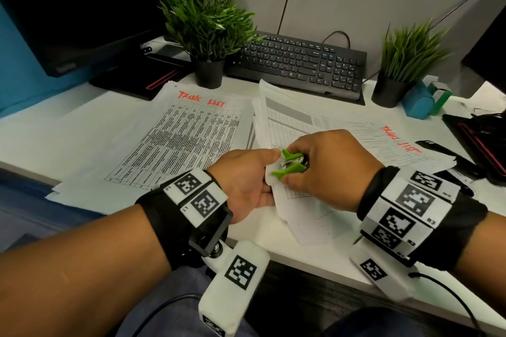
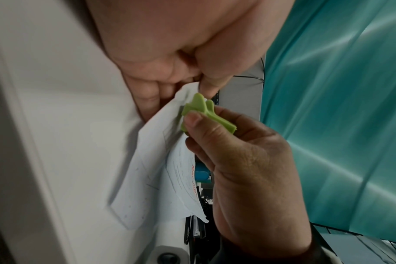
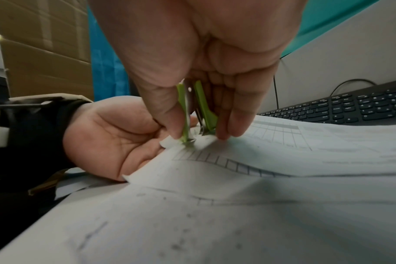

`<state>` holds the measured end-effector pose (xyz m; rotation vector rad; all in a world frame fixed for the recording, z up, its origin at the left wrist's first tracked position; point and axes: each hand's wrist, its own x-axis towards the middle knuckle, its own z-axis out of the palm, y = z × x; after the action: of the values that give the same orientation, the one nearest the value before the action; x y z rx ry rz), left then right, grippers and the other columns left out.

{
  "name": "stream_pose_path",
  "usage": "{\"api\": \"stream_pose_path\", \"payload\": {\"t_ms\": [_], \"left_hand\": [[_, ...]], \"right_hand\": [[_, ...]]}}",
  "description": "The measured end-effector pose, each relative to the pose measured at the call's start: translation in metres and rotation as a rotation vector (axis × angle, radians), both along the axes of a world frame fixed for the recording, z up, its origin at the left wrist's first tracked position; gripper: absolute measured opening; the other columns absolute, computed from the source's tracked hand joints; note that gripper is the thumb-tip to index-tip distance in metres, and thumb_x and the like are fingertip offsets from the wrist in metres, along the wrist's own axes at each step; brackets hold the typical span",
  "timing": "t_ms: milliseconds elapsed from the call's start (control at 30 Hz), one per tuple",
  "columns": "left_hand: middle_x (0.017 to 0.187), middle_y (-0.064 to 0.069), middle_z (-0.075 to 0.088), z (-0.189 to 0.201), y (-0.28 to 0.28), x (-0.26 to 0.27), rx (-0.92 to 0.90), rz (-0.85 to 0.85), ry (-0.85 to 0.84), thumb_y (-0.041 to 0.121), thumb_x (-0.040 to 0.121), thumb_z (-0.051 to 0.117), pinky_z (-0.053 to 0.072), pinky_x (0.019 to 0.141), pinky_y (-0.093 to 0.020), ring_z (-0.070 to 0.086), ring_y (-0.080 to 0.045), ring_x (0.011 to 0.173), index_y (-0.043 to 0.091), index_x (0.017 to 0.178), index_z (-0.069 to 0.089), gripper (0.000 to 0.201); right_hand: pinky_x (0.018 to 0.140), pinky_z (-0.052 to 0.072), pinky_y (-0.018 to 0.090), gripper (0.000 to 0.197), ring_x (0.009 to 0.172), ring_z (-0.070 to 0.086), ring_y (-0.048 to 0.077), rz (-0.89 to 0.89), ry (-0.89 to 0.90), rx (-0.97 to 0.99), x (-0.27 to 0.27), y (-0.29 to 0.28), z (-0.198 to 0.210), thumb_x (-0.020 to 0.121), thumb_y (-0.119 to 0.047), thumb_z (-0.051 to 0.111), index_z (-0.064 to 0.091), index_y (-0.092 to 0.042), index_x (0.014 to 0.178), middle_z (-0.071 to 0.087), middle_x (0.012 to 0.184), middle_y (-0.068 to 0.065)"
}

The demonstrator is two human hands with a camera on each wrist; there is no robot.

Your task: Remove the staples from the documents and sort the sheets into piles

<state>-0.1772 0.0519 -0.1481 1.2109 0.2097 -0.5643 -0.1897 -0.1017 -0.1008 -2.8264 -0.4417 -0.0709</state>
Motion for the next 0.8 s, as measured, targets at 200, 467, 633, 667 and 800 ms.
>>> {"api": "stream_pose_path", "payload": {"t_ms": [200,467,633,667,800], "left_hand": [[0.113,-0.018,0.076,0.000,0.000,-0.001,-0.006,-0.001,-0.008,0.026,0.105,0.050,0.063,0.065,-0.036,0.075,-0.028,0.084,0.003,0.126,0.066,0.035],[0.094,-0.012,0.078,0.000,0.001,0.000,-0.009,-0.005,-0.004,0.024,0.106,0.049,0.063,0.062,-0.034,0.076,-0.023,0.072,0.005,0.113,0.069,0.029],[0.095,-0.013,0.077,0.002,-0.001,0.001,0.030,0.005,0.016,0.025,0.106,0.048,0.063,0.061,-0.034,0.076,-0.023,0.072,0.004,0.117,0.068,0.031],[0.098,-0.014,0.077,0.002,-0.001,0.001,0.034,0.008,0.022,0.025,0.106,0.048,0.063,0.061,-0.034,0.076,-0.024,0.072,0.003,0.120,0.067,0.032],[0.110,-0.017,0.077,0.007,-0.002,0.002,0.017,0.051,0.065,0.022,0.106,0.047,0.063,0.059,-0.037,0.077,-0.028,0.079,0.004,0.127,0.065,0.033]], "right_hand": [[0.073,0.047,0.024,0.042,0.088,0.062,0.014,-0.004,0.002,-0.022,0.000,0.002,0.001,0.081,-0.045,0.074,0.069,-0.026,0.119,0.071,0.098,-0.004],[0.078,0.051,0.027,0.034,0.090,0.061,0.016,0.014,0.004,-0.097,0.000,0.007,0.006,0.086,-0.041,0.070,0.070,-0.024,0.116,0.071,0.098,-0.003],[0.075,0.047,0.024,0.032,0.090,0.059,0.014,0.024,0.020,-0.079,0.003,0.006,0.007,0.087,-0.039,0.070,0.070,-0.023,0.116,0.070,0.100,-0.003],[0.075,0.045,0.024,0.033,0.091,0.059,0.013,0.024,0.033,-0.064,0.004,0.005,0.006,0.087,-0.038,0.071,0.070,-0.024,0.117,0.070,0.101,-0.003],[0.071,0.044,0.020,0.037,0.081,0.060,0.008,-0.031,0.106,0.108,0.011,-0.009,0.009,0.076,-0.041,0.082,0.070,-0.029,0.109,0.068,0.092,-0.010]]}}
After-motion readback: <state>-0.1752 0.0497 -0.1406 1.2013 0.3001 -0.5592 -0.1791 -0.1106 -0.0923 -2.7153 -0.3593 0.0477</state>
